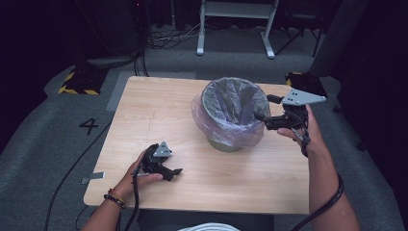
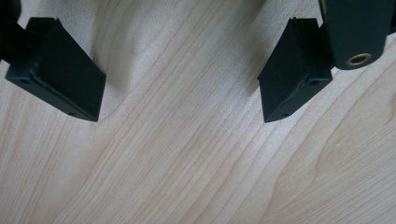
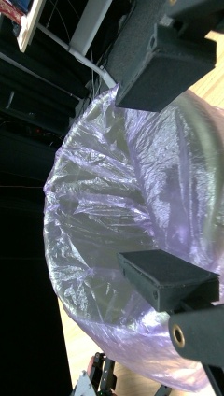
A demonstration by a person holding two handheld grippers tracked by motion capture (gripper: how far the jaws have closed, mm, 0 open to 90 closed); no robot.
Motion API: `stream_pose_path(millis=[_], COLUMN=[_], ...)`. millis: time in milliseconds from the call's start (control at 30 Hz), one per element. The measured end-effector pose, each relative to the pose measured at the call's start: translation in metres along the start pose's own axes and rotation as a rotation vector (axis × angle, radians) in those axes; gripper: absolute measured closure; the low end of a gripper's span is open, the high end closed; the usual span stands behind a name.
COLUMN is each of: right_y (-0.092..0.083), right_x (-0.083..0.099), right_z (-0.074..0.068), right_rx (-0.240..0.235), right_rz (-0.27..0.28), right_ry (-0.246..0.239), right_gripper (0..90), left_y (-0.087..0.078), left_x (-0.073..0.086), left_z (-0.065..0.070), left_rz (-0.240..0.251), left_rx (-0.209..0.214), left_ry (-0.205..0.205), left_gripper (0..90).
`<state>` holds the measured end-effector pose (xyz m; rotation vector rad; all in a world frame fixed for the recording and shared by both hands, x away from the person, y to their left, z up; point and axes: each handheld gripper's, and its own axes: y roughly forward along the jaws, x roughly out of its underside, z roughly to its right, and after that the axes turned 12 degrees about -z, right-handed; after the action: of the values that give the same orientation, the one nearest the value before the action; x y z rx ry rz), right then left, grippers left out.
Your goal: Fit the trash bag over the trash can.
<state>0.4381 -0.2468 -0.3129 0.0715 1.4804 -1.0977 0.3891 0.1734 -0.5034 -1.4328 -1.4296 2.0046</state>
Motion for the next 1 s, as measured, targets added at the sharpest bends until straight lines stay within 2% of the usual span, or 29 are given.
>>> stream_pose_path(millis=[433,600,767,1000], right_y=[0.018,0.026,0.038,0.047], right_x=[-0.01,-0.014,-0.017,-0.021], right_z=[0.0,-0.002,-0.005,-0.008], right_rx=[-0.012,-0.062,-0.072,-0.077], right_rz=[-0.042,-0.094,-0.151,-0.194], right_ry=[0.002,-0.003,-0.022,-0.034], right_gripper=[20.5,19.8,19.7,19.8], left_y=[0.0,0.0,0.0,0.0], left_x=[0.0,0.0,0.0,0.0], left_z=[0.0,0.0,0.0,0.0], left_rz=[0.001,0.0,0.0,0.001], left_rx=[0.0,0.0,0.0,0.0], left_ry=[0.001,0.0,0.0,0.001], left_gripper=[14.5,14.4,14.4,14.5])
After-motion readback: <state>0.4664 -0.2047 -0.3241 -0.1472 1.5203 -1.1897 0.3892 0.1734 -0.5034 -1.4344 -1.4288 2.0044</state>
